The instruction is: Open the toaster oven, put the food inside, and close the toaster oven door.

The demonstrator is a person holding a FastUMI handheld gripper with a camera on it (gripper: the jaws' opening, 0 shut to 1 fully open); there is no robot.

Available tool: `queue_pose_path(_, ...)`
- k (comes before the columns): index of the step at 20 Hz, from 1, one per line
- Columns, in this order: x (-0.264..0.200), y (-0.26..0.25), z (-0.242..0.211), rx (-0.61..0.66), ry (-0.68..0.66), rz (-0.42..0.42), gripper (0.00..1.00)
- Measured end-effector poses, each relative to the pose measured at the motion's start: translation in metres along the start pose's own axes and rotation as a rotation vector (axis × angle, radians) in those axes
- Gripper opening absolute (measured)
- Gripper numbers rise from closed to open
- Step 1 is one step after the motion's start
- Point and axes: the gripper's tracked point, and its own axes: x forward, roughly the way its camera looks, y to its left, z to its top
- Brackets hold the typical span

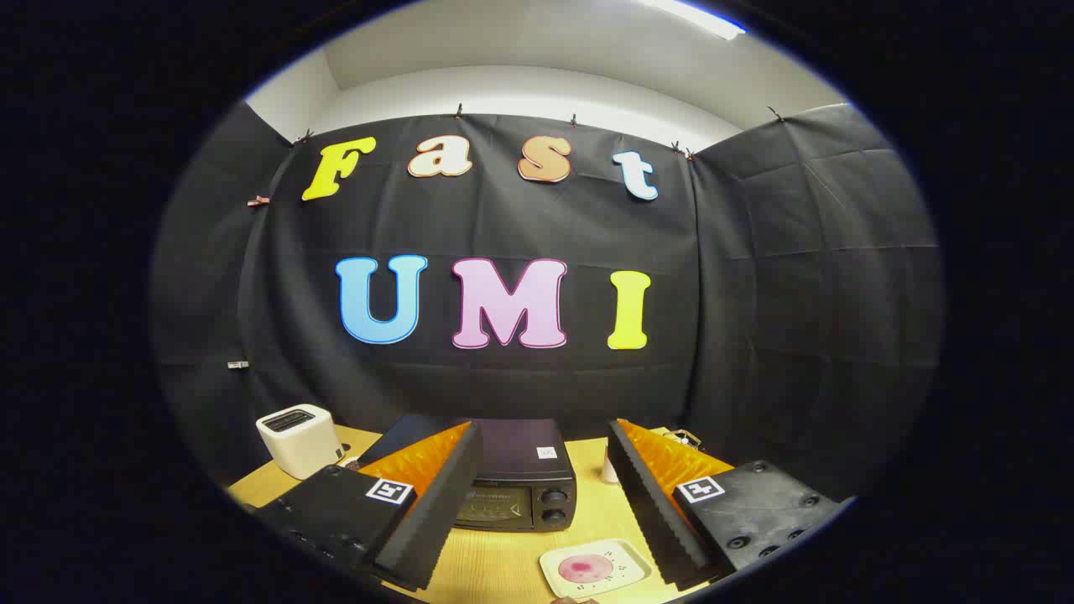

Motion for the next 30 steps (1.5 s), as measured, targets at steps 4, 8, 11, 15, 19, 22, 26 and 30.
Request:
queue_pose_path(4,-0.003,0.006,-0.004,0.002,0.011,0.006,0.98)
queue_pose_path(8,-0.006,0.012,-0.005,0.005,0.018,0.011,0.98)
queue_pose_path(11,-0.008,0.02,-0.006,0.003,0.019,0.028,0.98)
queue_pose_path(15,-0.009,0.029,-0.007,0.001,0.024,0.048,0.98)
queue_pose_path(19,-0.009,0.038,-0.01,-0.007,0.033,0.067,0.98)
queue_pose_path(22,-0.004,0.045,-0.016,-0.008,0.046,0.079,0.98)
queue_pose_path(26,0.002,0.053,-0.03,0.028,0.108,0.071,0.98)
queue_pose_path(30,0.023,0.061,-0.051,-0.029,0.132,0.085,0.98)
